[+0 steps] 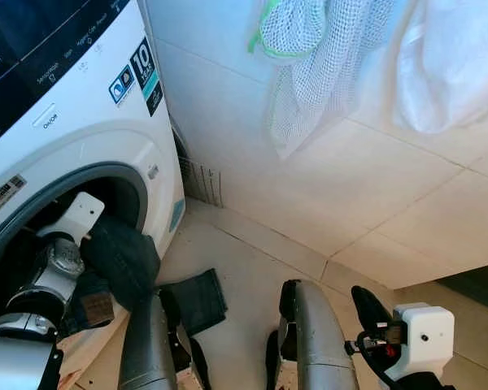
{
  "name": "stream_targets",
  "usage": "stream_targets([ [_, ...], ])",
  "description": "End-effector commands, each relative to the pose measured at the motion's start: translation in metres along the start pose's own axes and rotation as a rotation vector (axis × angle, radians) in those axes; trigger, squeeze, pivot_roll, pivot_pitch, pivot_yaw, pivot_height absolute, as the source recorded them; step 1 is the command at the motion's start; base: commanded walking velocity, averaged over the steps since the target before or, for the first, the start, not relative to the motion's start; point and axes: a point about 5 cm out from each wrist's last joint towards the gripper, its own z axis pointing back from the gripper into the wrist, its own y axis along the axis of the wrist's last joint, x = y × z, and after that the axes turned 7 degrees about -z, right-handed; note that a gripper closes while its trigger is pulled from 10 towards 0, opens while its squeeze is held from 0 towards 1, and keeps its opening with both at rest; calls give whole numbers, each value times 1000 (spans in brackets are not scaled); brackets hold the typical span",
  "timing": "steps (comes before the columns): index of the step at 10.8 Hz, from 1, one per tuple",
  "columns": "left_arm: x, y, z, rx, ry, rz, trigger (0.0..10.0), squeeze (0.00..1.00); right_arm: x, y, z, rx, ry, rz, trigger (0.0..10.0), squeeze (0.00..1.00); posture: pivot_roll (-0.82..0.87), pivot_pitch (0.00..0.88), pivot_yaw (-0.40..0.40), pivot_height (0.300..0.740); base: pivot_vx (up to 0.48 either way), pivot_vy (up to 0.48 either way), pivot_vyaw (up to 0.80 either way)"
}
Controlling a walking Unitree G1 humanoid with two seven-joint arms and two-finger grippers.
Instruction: Clothes washing
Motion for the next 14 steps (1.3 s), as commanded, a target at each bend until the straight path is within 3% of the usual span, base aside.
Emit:
stream_targets([
  [1, 11, -12, 4, -45, -103, 20, 10000, 0, 2, -3, 4, -23, -5, -1, 10000, 0, -90, 318, -53, 544, 0, 0, 0],
  [2, 12, -15, 6, -49, -172, 19, 10000, 0, 1, -3, 3, -25, -1, -3, 10000, 0, -86, 317, -51, 544, 0, 0, 0],
  [4, -3, -12, 8, -17, -164, -62, 10000, 0, 1, -3, 3, -26, 3, -6, 10000, 0, -83, 317, -51, 544, 0, 0, 0],
  [5, -17, 0, 9, 29, -152, -141, 10000, 0, 2, -3, 3, -27, 4, -6, 10000, 0, -82, 316, -53, 544, 0, 0, 0],
  [6, -20, 4, 10, 42, -154, -164, 10000, 0, 2, -3, 3, -27, 5, -6, 10000, 0, -82, 316, -53, 544, 0, 0, 0],
  [7, -25, 15, 20, 81, -176, -274, 10000, 0, 2, -3, 2, -27, 8, -7, 10000, 0, -77, 313, -51, 544, 0, 0, 0],
  [10, -27, 41, 41, 154, -232, -257, 10000, 0, 1, -4, 1, -28, 14, -9, 10000, 0, -74, 309, -52, 544, 0, 0, 0],
  [12, -39, 52, 50, 158, -252, -315, 10000, 0, 1, -4, 0, -29, 19, -11, 10000, 0, -69, 306, -52, 544, 0, 0, 0],
  [13, -37, 50, 53, 152, -299, -355, 10000, 0, 1, -4, 0, -30, 22, -12, 10000, 0, -64, 303, -52, 544, 0, 0, 0],
  [14, -32, 52, 60, 158, -382, -297, 10000, 0, 1, -4, -1, -31, 27, -12, 10000, 0, -67, 304, -52, 544, 0, 0, 0],
])
